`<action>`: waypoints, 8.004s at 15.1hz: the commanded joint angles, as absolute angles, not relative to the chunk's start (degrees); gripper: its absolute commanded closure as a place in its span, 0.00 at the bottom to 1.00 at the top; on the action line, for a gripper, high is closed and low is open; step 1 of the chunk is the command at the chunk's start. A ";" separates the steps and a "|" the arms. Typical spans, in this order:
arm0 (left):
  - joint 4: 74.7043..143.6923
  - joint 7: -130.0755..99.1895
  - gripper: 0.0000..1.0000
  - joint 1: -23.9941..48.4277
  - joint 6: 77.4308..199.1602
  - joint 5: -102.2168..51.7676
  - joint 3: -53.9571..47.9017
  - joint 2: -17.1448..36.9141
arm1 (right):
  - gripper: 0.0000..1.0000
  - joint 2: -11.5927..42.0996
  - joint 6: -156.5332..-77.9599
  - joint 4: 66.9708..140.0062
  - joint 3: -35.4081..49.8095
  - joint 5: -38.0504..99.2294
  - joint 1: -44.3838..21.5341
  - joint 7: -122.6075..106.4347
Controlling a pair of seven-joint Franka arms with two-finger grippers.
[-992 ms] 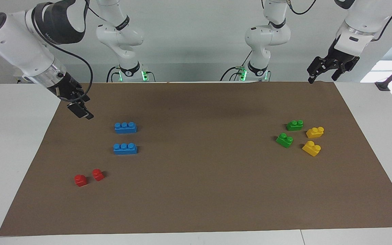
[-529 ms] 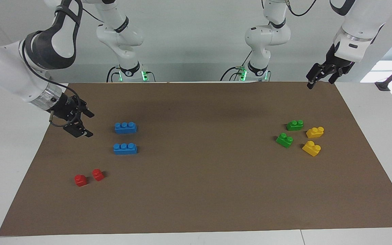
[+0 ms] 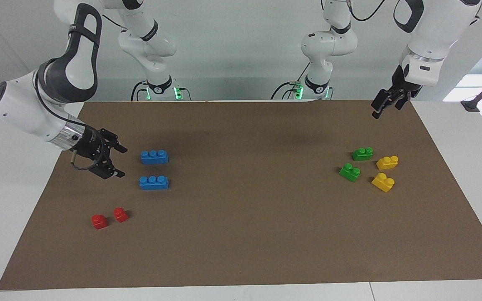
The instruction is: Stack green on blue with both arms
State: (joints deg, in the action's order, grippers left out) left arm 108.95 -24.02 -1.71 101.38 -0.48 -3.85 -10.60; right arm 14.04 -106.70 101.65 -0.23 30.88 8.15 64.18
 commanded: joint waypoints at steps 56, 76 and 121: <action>127.70 -54.84 0.03 -0.70 141.32 -2.11 -3.52 8.26 | 1.00 16.19 -119.00 108.73 1.23 41.57 1.34 63.84; 127.79 -55.02 1.00 -1.05 142.73 -2.11 -3.43 9.49 | 1.00 19.42 -138.95 114.08 1.58 48.87 -26.02 80.25; 93.34 -129.90 1.00 37.53 115.76 3.95 -3.60 22.06 | 1.00 20.48 -144.40 117.69 1.58 55.90 -26.10 79.81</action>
